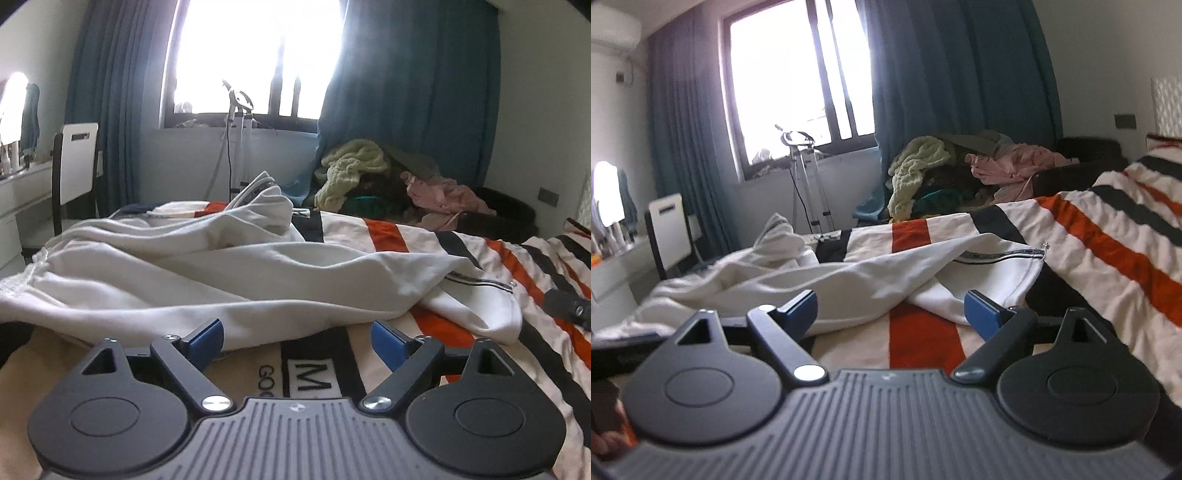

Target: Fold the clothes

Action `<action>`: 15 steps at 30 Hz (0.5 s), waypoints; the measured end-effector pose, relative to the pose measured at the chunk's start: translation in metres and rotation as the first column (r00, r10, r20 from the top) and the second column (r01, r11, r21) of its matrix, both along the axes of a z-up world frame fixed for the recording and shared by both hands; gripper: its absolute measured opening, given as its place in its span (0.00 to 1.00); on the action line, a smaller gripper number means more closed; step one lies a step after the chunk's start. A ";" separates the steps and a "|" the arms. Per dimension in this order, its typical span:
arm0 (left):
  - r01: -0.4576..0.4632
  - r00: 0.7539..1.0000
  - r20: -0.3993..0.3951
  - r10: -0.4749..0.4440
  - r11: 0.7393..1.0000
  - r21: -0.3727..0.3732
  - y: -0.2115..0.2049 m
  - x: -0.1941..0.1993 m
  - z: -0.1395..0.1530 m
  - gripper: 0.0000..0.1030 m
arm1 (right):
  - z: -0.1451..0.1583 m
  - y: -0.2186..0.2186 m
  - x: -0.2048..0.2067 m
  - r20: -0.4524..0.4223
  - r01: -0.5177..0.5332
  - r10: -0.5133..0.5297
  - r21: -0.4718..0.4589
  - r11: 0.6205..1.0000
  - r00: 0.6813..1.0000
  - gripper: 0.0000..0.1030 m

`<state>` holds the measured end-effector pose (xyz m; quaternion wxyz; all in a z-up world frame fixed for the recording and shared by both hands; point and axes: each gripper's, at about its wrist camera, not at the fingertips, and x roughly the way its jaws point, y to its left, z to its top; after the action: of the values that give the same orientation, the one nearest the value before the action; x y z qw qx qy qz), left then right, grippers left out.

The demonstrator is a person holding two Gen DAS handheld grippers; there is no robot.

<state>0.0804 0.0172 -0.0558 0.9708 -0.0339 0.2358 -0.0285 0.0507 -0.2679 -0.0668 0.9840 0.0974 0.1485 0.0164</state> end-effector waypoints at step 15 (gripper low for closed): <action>0.015 0.999 -0.035 -0.010 0.988 0.153 -0.024 0.008 -0.021 0.88 | 0.001 -0.013 -0.007 -0.049 0.103 -0.102 0.010 0.995 0.994 0.86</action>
<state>0.0884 -0.0068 -0.0764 0.9662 0.0417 0.2539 -0.0159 0.0442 -0.2808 -0.0660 0.9789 0.1117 0.1672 -0.0355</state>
